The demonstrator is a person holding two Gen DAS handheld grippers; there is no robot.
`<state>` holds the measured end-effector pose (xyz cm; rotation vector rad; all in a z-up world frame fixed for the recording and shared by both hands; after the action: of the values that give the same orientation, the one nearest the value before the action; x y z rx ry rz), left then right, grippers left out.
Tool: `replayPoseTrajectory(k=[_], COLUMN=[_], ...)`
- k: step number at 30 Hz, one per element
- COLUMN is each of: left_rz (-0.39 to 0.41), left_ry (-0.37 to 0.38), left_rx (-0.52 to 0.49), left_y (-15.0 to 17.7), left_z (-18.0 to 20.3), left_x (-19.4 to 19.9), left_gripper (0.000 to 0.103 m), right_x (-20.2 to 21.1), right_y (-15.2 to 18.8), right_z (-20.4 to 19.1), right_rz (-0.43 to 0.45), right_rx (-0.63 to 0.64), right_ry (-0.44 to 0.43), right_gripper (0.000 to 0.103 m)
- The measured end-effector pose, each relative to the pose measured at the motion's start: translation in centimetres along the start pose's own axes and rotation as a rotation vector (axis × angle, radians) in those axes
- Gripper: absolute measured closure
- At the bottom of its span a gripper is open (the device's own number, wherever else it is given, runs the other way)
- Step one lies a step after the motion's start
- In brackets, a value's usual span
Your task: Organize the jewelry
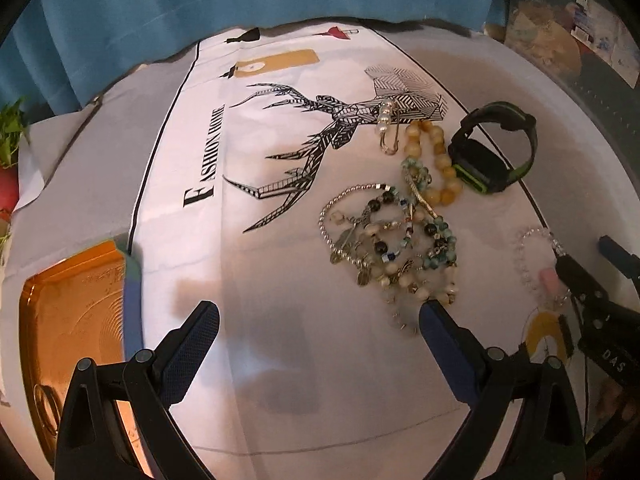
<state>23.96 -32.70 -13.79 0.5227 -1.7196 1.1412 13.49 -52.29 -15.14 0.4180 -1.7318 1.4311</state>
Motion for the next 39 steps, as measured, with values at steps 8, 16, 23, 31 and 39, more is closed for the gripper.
replayPoseTrajectory(k=[8,16,23,31,39], left_rz=[-0.032,-0.025,-0.074,0.032,0.101], left_ry=[0.042,0.122,0.292,0.320,0.311], left_rx=[0.044,-0.029,0.059,0.084,0.093], left_y=[0.3,-0.3,2.5,4.4,5.4], left_z=[-1.3,0.6,-1.2,-3.6,-4.9], left_x=[-1.0,0.3,3.6,11.1,16.0], left_gripper=[0.001,0.090,0.099,0.099,0.099], right_x=[0.0,0.6,2.3,7.3,12.5], right_y=[0.1,0.2,1.3,3.1,2.6], right_z=[0.0,-1.7,-2.0,-1.0,-2.3], right_rz=[-0.001,0.043,-0.048,-0.032,0.029], right_rx=[0.001,0.083,0.051,0.012,0.039], right_ry=[-0.003,-0.065,-0.156,-0.140,-0.149], right_gripper=[0.015,0.078,0.095,0.095,0.095])
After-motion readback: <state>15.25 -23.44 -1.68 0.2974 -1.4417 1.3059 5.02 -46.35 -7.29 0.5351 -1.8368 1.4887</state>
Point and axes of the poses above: each gripper's, at about its wrist camera, not at the fingertips, and x roughly against the way its jaws point, z to its right, y to its underside, the point moved 1 cm from there along -x, roughly the way its jaws point, and after that the axes turned 1 degree about -x, right-handed, at the moved point
